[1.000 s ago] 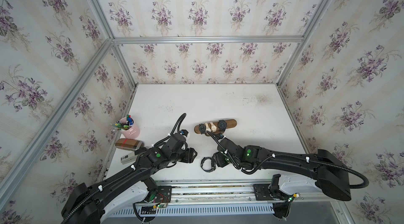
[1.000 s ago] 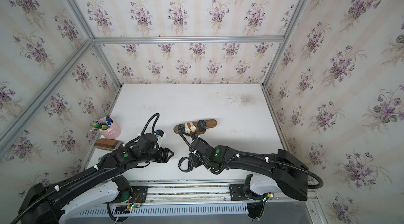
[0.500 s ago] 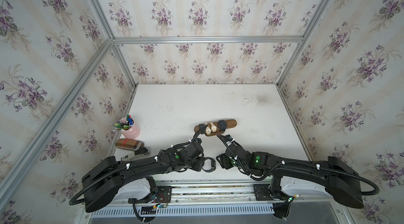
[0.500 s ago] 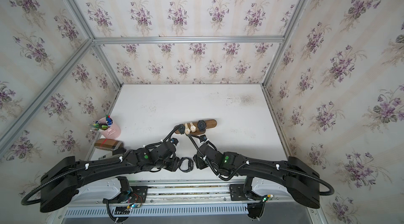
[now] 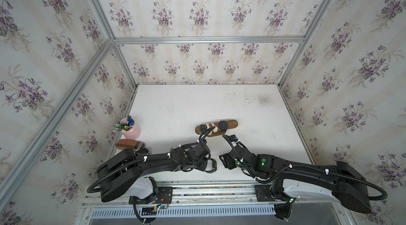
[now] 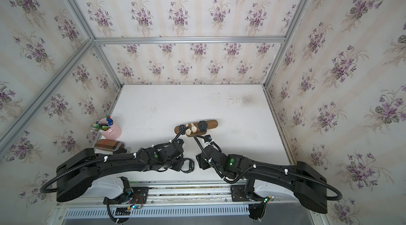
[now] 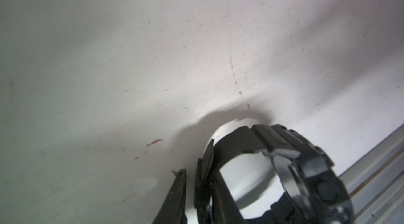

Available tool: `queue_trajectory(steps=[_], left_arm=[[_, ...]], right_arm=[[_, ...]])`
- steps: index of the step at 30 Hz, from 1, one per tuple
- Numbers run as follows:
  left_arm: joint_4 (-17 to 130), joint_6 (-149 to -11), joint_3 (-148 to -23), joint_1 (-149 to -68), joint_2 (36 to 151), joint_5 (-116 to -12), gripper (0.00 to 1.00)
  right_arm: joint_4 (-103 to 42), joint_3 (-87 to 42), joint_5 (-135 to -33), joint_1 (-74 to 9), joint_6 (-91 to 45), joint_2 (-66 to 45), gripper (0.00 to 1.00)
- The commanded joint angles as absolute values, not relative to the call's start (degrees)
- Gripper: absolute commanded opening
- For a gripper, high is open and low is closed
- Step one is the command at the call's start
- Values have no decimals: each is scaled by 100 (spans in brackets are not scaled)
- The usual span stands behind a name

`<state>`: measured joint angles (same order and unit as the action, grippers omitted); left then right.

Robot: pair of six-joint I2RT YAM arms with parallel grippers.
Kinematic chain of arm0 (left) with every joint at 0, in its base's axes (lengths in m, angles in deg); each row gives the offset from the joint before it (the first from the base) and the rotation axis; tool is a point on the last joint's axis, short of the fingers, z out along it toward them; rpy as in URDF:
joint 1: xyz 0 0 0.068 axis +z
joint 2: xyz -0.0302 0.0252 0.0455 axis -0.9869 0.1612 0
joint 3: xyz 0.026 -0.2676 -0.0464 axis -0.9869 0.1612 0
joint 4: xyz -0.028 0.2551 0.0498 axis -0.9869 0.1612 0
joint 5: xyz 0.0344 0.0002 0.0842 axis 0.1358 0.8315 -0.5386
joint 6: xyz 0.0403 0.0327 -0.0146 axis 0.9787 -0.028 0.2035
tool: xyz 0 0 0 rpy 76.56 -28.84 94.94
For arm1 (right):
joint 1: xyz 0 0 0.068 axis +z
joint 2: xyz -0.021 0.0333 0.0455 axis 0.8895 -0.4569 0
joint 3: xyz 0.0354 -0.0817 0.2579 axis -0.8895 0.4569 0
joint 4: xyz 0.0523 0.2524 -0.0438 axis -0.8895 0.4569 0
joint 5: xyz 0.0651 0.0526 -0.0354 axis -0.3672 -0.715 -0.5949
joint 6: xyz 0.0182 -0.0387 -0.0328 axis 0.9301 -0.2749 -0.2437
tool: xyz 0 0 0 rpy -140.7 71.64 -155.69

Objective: Place watch on stand
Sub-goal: Pick up the watch at the center of the board.

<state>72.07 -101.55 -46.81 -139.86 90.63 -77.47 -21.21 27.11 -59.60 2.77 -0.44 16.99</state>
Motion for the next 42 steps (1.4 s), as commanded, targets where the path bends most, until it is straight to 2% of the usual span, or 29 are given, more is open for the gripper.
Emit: queue_trajectory(steps=[1, 5, 7, 15, 19, 28, 31, 39, 42], left_arm=[[6988, -10253, -4664, -13986, 9085, -7819, 17], [6619, -10321, -4466, -13986, 8898, -7922, 4], [6307, -10384, -4272, -13986, 8639, -8050, 2], [4889, -10425, -3695, -13987, 7903, -8209, 0], [4086, -10402, -3545, -13983, 7751, -8174, 1], [3829, -10109, -3715, -13979, 7457, -8446, 1], [3823, -10041, -3790, -13981, 7419, -8421, 1], [3776, -10077, -3705, -13985, 7358, -8377, 1], [3738, -10080, -3694, -13989, 7340, -8385, 1]], right_arm=[[-2306, 2737, -5863, 283, 135, 1784, 65], [-2396, 2752, -6004, 281, 210, 1909, 66], [-2575, 2837, -6197, 279, 294, 2069, 70], [-3692, 3415, -6407, 284, 730, 3209, 81], [-4209, 3623, -6288, 283, 806, 3625, 83], [-4174, 3436, -6295, 282, 751, 3581, 84], [-4156, 3327, -6297, 281, 697, 3444, 83], [-4040, 3083, -6207, 284, 565, 3224, 65], [-3976, 3031, -6185, 280, 556, 3141, 64]])
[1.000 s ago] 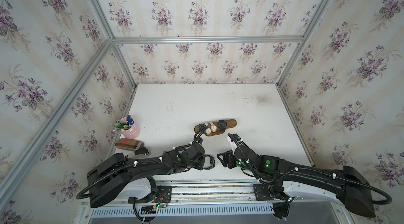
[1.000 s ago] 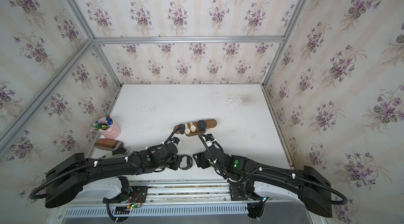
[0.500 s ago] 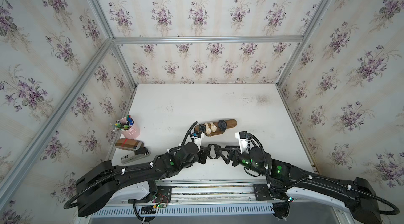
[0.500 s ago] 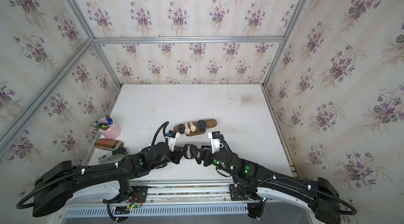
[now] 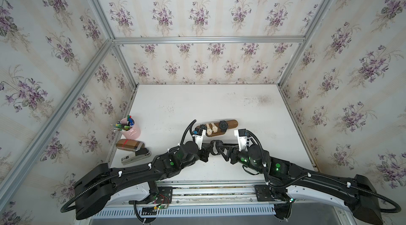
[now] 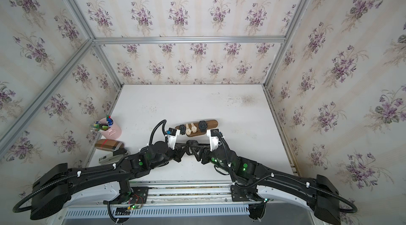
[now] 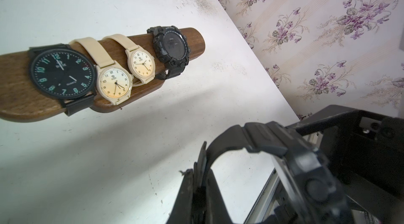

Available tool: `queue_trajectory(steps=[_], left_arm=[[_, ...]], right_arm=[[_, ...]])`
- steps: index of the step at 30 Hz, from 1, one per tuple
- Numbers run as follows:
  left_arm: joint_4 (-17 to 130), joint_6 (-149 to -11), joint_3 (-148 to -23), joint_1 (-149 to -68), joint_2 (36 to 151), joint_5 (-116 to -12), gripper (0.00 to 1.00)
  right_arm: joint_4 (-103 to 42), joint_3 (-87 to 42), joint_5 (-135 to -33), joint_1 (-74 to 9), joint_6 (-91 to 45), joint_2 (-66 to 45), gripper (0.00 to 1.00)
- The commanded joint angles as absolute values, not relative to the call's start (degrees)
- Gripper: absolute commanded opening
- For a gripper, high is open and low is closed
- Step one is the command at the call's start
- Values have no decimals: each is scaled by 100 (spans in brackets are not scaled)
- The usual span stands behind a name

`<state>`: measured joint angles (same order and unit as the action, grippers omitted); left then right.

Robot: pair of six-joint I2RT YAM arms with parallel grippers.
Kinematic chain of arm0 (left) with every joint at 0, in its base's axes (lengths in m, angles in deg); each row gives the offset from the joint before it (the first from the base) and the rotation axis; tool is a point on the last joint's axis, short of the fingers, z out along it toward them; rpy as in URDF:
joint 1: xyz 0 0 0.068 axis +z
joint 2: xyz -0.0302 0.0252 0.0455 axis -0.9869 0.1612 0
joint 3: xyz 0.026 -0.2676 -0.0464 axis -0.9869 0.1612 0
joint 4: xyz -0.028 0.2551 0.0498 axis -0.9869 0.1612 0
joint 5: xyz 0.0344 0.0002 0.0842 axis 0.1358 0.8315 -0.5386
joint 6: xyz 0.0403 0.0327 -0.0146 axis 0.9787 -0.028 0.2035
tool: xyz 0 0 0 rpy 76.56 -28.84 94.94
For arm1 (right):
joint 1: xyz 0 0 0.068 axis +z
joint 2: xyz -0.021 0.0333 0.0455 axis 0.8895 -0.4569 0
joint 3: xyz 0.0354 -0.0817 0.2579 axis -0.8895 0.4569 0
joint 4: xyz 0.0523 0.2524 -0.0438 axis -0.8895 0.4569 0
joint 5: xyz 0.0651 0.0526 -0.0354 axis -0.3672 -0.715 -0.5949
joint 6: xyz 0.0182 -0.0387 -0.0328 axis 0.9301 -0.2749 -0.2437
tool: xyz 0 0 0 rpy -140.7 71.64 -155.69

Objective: Place watch on stand
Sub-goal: Pick up the watch at the center of the board.

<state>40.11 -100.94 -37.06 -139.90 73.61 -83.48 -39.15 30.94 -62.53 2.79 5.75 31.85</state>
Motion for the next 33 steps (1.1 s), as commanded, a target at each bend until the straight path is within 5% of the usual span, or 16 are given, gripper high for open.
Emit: queue_trajectory(steps=[1, 6, 16, 27, 33], left_arm=[[3740, -10070, -3698, -13994, 7332, -8389, 0], [3753, -10040, -3724, -14004, 7331, -8393, 1], [3784, -10012, -3759, -14014, 7367, -8309, 1], [3831, -9982, -3794, -14017, 7359, -8317, 3], [4210, -10000, -3791, -14014, 7183, -8593, 42]], right_arm=[[-3956, 3008, -6189, 282, 543, 3114, 64], [-3769, 2894, -6111, 284, 501, 2990, 72], [-3623, 2823, -6031, 281, 453, 2849, 67], [-3548, 2737, -6040, 277, 399, 2767, 47], [-3168, 2550, -5944, 104, 332, 2824, 41]])
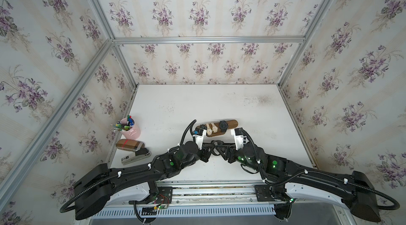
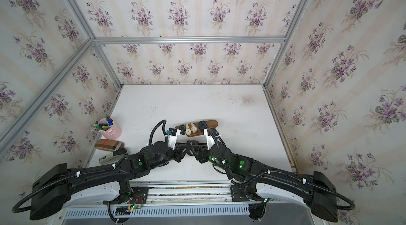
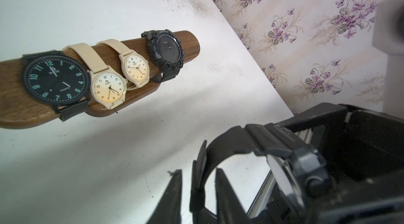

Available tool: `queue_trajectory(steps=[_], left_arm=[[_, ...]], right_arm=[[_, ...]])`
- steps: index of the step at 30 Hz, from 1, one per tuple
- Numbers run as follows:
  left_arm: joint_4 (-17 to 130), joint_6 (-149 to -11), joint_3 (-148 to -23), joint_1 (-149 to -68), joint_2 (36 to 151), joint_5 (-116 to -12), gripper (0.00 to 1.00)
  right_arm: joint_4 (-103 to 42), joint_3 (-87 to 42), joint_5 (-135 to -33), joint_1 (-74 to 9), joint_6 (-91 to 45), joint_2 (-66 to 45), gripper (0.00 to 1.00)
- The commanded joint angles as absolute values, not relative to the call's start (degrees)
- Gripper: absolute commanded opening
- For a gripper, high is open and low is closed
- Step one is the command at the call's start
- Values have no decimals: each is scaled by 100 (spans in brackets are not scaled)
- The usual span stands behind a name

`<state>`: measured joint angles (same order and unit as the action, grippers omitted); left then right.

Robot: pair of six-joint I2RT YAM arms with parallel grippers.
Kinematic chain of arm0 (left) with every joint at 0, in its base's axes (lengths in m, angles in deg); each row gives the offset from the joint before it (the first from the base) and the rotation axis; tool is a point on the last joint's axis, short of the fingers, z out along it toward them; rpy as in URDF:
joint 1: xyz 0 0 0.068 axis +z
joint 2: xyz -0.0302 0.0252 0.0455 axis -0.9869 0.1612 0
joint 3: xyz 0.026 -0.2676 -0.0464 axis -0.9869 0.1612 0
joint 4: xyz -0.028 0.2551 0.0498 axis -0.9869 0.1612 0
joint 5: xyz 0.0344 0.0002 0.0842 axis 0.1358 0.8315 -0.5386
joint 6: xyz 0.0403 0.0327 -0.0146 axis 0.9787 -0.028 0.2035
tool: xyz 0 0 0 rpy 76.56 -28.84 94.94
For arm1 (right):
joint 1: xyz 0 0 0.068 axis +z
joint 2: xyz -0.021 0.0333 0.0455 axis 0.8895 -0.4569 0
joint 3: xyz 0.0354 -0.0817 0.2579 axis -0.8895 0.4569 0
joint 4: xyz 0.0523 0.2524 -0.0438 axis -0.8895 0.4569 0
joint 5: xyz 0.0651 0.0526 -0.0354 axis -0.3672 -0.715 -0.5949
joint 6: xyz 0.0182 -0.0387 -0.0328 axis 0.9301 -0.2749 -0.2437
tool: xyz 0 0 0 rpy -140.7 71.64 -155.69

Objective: Place watch on stand
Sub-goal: Pick up the watch at the center of the board.

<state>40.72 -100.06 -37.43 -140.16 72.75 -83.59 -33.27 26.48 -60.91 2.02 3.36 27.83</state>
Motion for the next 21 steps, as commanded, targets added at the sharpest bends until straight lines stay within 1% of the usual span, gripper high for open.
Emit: queue_trajectory(steps=[1, 2, 6, 7, 11, 13, 14, 18, 21], left_arm=[[4340, -9998, -3790, -14012, 7085, -8702, 51], [4484, -9997, -3780, -13986, 6969, -8839, 59], [4961, -9998, -3745, -13748, 6480, -8973, 70], [5130, -9994, -3751, -13631, 6354, -8957, 71], [5697, -10096, -3744, -12997, 5969, -8718, 74], [5853, -10204, -3740, -12543, 5932, -8365, 74], [5906, -10253, -3736, -12328, 5952, -8183, 74], [6245, -10486, -3862, -11650, 6213, -7730, 74], [6028, -10643, -3861, -11242, 6524, -7274, 75]], right_arm=[[-3033, 2505, -5996, -56, 280, 2871, 40], [-2918, 2475, -6115, -291, 213, 2942, 39], [-2655, 2410, -6829, -1373, -241, 3257, 38], [-2530, 2349, -6968, -1677, -413, 3273, 38], [-2288, 2178, -7368, -2695, -1107, 3220, 38], [-2269, 2117, -7539, -3109, -1392, 3109, 38], [-2272, 2083, -7602, -3480, -1524, 3035, 38], [-2365, 1947, -7432, -3891, -1973, 2690, 37], [-2513, 1884, -7132, -4008, -2210, 2343, 37]])
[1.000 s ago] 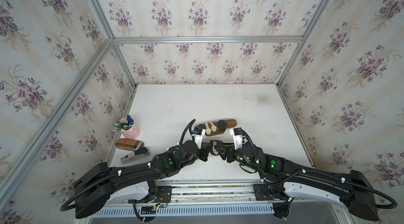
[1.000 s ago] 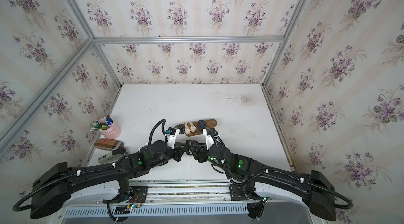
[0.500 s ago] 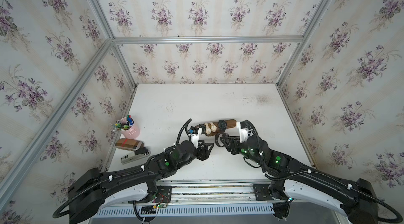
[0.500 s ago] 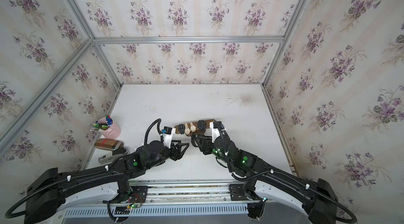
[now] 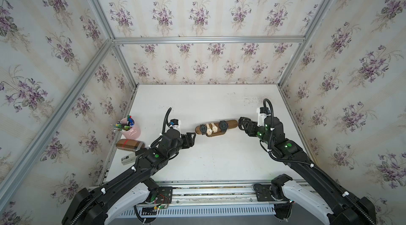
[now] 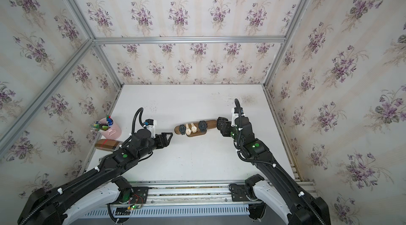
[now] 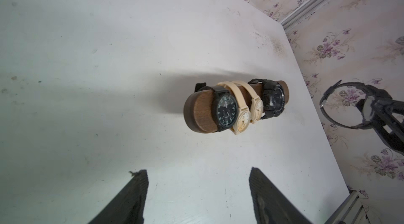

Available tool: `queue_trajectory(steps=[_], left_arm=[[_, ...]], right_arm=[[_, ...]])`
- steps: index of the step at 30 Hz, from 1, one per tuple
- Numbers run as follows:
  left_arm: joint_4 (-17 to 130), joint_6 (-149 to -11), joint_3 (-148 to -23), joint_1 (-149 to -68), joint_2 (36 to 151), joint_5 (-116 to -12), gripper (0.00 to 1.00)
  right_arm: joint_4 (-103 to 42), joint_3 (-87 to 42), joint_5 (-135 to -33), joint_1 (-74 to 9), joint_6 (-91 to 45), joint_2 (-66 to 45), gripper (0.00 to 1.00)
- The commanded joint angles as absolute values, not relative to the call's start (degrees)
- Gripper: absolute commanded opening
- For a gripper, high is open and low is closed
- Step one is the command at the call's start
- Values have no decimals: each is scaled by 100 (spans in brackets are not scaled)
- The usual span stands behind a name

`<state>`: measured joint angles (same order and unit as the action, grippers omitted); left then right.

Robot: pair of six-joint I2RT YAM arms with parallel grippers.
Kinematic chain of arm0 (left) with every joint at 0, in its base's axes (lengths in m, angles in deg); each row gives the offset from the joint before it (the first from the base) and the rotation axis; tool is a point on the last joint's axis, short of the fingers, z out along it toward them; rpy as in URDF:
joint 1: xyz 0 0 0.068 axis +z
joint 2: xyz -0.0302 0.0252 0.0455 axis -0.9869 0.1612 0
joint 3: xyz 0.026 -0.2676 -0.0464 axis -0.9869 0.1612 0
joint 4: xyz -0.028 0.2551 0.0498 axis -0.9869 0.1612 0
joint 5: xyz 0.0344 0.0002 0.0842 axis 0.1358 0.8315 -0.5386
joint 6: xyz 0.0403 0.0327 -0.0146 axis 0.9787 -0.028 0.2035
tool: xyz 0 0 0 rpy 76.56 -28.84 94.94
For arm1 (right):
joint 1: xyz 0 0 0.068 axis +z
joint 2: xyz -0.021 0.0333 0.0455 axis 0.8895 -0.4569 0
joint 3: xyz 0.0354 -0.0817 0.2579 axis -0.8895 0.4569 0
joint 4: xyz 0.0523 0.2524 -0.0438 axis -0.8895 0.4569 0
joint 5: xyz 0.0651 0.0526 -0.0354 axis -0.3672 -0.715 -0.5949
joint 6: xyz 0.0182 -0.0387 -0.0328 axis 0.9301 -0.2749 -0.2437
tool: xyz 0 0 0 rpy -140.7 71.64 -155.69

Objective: Place watch on stand
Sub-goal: Pick up the watch at the center of the board, then place the watch on the stand.

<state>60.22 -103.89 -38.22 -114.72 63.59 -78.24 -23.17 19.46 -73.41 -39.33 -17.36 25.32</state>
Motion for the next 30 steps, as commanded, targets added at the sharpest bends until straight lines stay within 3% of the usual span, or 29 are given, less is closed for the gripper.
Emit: queue_trajectory(steps=[1, 16, 30], left_arm=[[5895, -10640, -3865, -11165, 6642, -7140, 75], [4839, -10521, -4321, -10753, 8105, -6458, 74], [4492, -10334, -4733, -10690, 8994, -6078, 56]], right_arm=[[-2611, 1888, -7050, -4043, -2273, 2212, 37], [-3563, 1648, -6870, -4138, -2686, 644, 36], [-3519, 1400, -6916, -3898, -2878, 36, 37]])
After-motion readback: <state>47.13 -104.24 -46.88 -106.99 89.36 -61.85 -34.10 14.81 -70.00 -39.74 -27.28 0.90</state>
